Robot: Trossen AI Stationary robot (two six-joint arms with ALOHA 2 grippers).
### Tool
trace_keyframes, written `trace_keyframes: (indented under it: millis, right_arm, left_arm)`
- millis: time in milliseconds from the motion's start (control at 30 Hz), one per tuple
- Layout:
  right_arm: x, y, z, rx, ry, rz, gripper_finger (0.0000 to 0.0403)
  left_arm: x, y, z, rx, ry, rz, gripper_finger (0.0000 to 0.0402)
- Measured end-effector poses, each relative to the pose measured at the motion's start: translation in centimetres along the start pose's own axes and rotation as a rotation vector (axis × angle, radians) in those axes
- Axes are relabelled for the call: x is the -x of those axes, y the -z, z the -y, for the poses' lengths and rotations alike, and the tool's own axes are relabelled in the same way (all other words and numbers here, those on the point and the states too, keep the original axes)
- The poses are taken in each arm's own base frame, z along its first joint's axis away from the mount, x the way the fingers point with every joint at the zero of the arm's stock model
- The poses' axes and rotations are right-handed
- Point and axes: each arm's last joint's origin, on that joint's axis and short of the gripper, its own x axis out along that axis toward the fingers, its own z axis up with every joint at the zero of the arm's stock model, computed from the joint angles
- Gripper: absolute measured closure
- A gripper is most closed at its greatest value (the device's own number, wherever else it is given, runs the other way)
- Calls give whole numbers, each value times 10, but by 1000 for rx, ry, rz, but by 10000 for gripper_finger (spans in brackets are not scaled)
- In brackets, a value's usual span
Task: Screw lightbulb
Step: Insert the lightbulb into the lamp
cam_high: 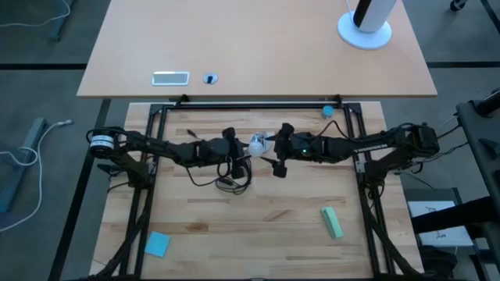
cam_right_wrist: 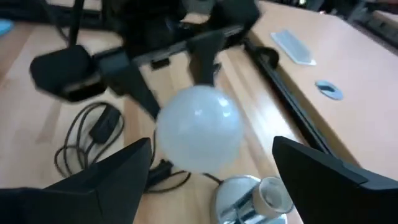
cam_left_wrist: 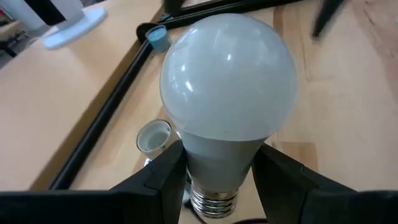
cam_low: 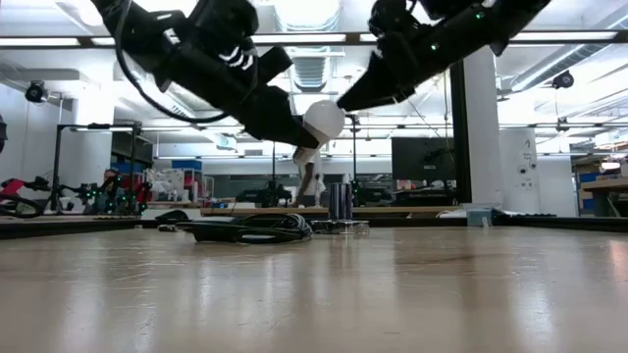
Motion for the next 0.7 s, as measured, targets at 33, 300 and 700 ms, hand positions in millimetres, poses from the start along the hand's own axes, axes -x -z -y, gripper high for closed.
trace_keyframes:
  millis: [33,300,700]
  right_arm:
    - [-3,0,-1,12,-2,-19,70]
    - [-22,-13,-4,77,-14,-99,72]
    - [-45,-33,-7,122,-42,-200,101]
  left_arm:
    - [0,-3,0,-7,0,2,244]
    - [0,-14,0,-31,8,-42,244]
    - [1,-12,4,-33,20,-53,244]
